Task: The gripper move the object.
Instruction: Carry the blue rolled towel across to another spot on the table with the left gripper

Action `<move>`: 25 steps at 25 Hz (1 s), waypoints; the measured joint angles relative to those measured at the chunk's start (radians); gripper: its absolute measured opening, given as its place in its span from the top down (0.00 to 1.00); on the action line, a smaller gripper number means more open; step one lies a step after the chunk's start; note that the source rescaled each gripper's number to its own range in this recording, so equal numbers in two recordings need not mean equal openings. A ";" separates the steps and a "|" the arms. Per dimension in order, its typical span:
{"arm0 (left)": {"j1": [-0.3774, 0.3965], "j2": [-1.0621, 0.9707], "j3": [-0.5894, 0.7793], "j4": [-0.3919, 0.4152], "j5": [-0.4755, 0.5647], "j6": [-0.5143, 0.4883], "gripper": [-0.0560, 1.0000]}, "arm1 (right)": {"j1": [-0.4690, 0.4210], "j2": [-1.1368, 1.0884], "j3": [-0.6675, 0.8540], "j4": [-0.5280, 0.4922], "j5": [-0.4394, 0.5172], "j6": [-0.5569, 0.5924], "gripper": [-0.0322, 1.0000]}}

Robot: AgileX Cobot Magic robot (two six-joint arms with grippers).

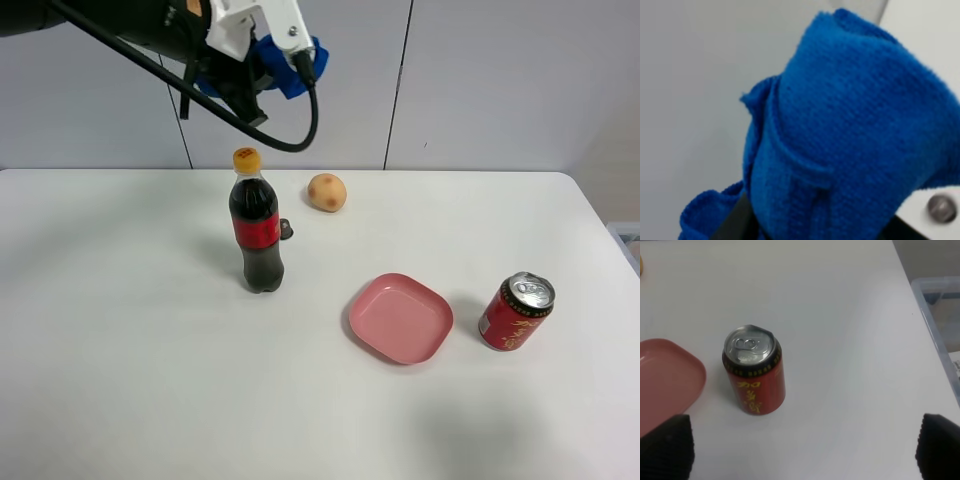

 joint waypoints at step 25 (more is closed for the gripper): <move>-0.159 0.444 -0.207 0.075 -0.003 0.010 0.93 | 0.000 0.000 0.000 0.000 0.000 0.000 0.00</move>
